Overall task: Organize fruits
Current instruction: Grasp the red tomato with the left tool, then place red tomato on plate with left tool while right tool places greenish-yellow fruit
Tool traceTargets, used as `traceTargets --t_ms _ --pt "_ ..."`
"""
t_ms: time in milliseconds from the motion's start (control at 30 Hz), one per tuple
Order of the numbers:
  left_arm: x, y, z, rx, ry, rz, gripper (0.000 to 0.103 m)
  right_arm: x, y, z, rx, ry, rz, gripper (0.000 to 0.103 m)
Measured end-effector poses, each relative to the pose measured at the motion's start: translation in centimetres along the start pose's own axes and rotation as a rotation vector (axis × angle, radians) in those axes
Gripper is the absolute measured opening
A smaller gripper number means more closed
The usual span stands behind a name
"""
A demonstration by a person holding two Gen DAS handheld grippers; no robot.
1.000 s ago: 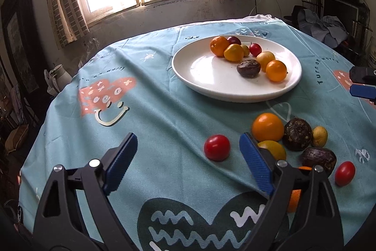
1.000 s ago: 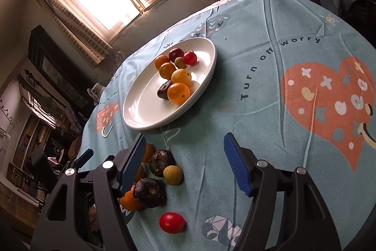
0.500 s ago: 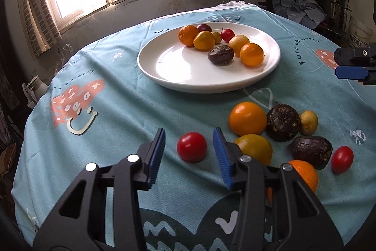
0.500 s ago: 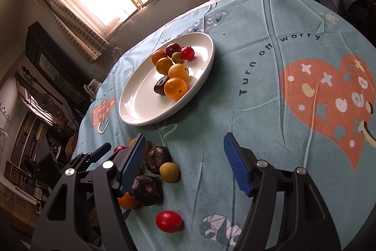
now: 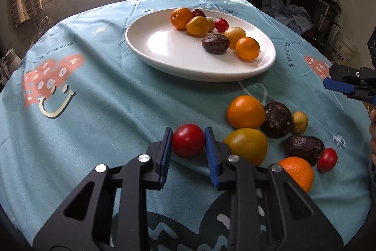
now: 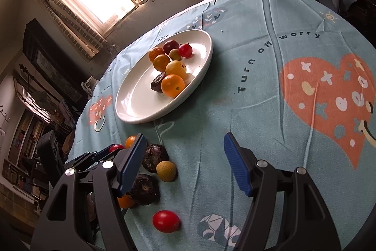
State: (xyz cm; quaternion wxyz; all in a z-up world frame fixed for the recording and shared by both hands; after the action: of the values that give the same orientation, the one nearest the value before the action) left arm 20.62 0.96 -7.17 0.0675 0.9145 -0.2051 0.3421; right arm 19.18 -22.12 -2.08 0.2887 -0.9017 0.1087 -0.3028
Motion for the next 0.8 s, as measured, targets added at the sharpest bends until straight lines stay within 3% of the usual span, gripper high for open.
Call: traceTargets --t_ms 133,267,367,433,633,800 --pt "-0.5 0.4 -0.2 0.019 -0.013 0.009 0.028 0.0 0.0 0.1 0.001 0.000 -0.002 0.069" --pt "-1.1 0.9 -0.6 0.102 -0.023 0.013 0.028 -0.3 -0.3 0.2 0.006 -0.015 -0.020 0.069" --pt "-1.1 0.1 -1.4 0.188 -0.006 -0.024 0.028 -0.9 -1.1 0.7 0.016 -0.051 -0.067 0.069" --pt "-1.0 -0.9 -1.9 0.190 0.005 -0.068 0.028 -1.7 -1.9 1.2 0.013 -0.078 -0.118 0.069" --pt "-1.1 -1.6 -1.8 0.189 -0.001 -0.102 0.028 -3.5 -3.3 2.6 0.034 -0.150 -0.207 0.045" --pt "-1.2 -1.5 -1.5 0.187 -0.010 -0.101 0.028 -4.3 -3.7 3.5 0.020 -0.171 -0.252 0.043"
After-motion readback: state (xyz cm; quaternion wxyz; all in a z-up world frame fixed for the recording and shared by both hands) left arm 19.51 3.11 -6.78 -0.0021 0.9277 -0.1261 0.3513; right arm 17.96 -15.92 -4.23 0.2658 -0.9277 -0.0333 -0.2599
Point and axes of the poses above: each gripper's, at about its wrist camera, not at the fingertips, and z roughly the way its jaws point, y to its right, x to its top, the point moved 4 cm from there along z, roughly the way its jaws point, and after that the axes turned 7 degrees about z, right-handed, at the moved point
